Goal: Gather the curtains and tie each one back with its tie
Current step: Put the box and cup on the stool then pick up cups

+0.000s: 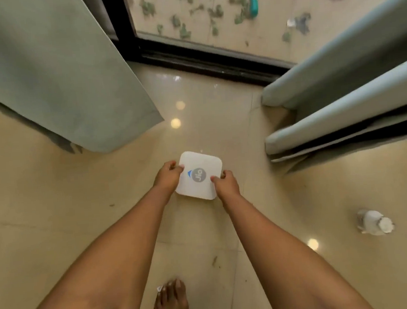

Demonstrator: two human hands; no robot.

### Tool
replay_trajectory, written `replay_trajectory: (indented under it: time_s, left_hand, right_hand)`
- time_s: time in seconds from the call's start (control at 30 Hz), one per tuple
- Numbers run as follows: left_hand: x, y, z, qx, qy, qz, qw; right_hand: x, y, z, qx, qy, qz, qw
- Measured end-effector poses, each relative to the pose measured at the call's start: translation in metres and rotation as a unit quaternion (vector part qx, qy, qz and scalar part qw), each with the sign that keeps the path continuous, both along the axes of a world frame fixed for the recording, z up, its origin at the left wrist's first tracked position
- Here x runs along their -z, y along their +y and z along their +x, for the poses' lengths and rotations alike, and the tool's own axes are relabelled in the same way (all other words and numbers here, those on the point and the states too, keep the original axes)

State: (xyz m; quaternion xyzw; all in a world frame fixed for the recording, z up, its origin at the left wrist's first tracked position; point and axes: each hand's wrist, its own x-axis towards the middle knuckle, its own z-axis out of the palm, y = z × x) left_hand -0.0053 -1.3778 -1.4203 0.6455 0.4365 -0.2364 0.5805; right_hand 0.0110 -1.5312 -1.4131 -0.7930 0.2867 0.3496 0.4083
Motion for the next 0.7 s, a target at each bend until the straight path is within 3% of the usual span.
replay_trajectory:
  time_s: [0.1, 0.2, 0.33, 0.5, 0.6, 0.7]
  left_hand:
    - [0.014, -0.009, -0.007, -0.041, -0.02, -0.012, 0.999]
    - [-0.005, -0.011, -0.028, -0.079, -0.002, -0.05, 0.996]
    - [-0.071, -0.02, -0.059, -0.097, 0.01, -0.141, 0.985]
    - [-0.16, -0.069, -0.088, -0.048, 0.023, -0.162, 0.985]
    - [-0.187, -0.122, -0.088, -0.066, 0.011, -0.185, 0.98]
    - [-0.188, -0.18, -0.068, -0.079, 0.008, -0.204, 0.976]
  right_hand:
    - [0.02, 0.003, -0.004, 0.064, -0.006, 0.001, 0.998]
    - [0.003, -0.004, -0.026, 0.129, 0.024, 0.062, 0.989]
    - [-0.063, -0.033, -0.063, 0.227, 0.042, 0.184, 0.956]
    - [-0.159, -0.111, -0.101, 0.251, 0.06, 0.222, 0.94]
    - [-0.189, -0.176, -0.095, 0.272, 0.011, 0.14, 0.952]
    - [-0.185, -0.252, -0.076, 0.203, -0.025, -0.068, 0.977]
